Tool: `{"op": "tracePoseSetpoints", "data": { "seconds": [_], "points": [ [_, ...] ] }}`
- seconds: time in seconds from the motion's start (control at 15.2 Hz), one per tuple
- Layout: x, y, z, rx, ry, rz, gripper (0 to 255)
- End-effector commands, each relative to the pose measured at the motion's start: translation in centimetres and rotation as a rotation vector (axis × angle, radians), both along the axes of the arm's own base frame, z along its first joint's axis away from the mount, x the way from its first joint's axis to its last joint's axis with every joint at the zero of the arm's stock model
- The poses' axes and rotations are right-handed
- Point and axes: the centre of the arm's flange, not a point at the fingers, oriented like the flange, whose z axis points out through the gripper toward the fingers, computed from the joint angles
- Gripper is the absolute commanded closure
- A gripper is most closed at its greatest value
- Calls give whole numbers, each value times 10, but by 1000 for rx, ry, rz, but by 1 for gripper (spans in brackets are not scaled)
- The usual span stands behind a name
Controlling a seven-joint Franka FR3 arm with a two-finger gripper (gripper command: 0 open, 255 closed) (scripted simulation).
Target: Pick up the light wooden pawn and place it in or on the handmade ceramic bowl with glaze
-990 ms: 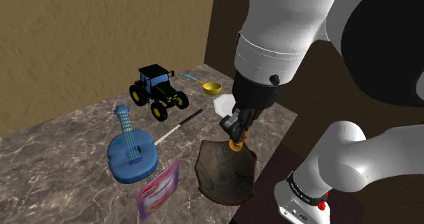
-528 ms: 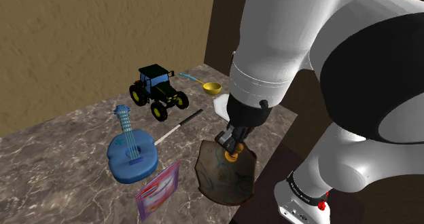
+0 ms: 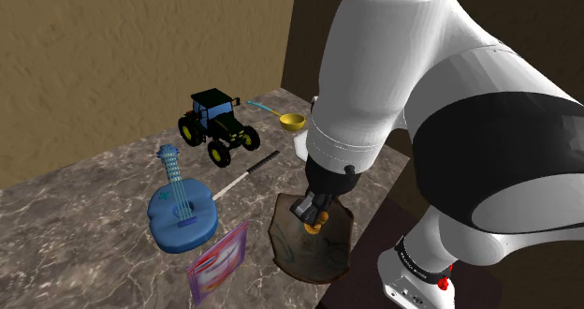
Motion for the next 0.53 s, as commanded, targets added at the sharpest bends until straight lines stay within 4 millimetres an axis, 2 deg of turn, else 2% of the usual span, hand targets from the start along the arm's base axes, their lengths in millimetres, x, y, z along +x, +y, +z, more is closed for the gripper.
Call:
{"op": "tracePoseSetpoints", "data": {
  "seconds": [0.0, 0.4, 0.46],
  "points": [
    [1, -1, -3, 0, 0, 0, 255],
    [1, -1, -3, 0, 0, 0, 255],
    [1, -1, -3, 0, 0, 0, 0]
  ]
}}
